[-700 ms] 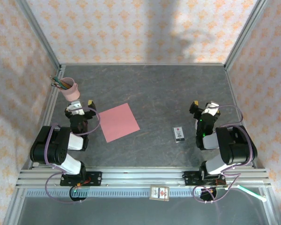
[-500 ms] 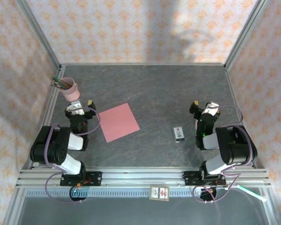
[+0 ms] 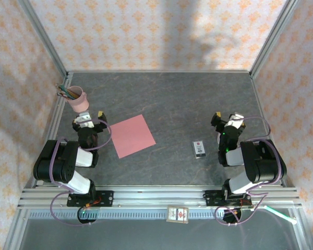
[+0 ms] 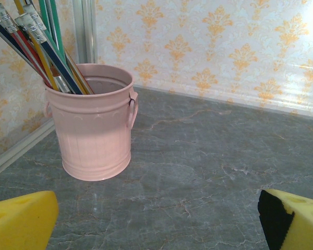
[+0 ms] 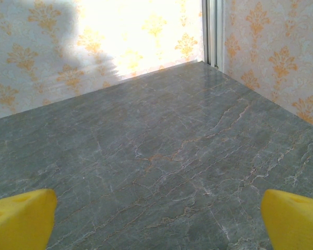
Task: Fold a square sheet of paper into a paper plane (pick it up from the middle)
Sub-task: Move the square sheet of paper to the center of the table.
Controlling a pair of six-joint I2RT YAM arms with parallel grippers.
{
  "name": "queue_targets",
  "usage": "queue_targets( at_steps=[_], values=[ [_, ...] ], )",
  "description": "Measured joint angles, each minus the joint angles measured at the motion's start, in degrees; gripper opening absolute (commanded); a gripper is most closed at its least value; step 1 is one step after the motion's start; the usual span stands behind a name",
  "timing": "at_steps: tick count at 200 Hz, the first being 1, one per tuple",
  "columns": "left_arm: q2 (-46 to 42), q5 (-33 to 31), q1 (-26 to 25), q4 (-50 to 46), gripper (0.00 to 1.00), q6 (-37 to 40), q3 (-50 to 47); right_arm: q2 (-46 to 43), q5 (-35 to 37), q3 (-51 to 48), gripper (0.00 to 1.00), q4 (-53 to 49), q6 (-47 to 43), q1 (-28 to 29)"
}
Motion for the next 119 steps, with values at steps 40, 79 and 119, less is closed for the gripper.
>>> queue_targets(
  at_steps=[40,79,119],
  values=[
    [0.0,0.0,0.0,0.0,0.99,0.0,0.0,0.0,0.0,0.0,1.00,0.0,0.0,0.0],
    [0.0,0.0,0.0,0.0,1.00,0.0,0.0,0.0,0.0,0.0,1.00,0.0,0.0,0.0],
    [0.0,0.0,0.0,0.1,0.99,0.0,0.0,-0.4,0.3,0.0,1.00,-0.3,-0.1,0.2]
  ],
)
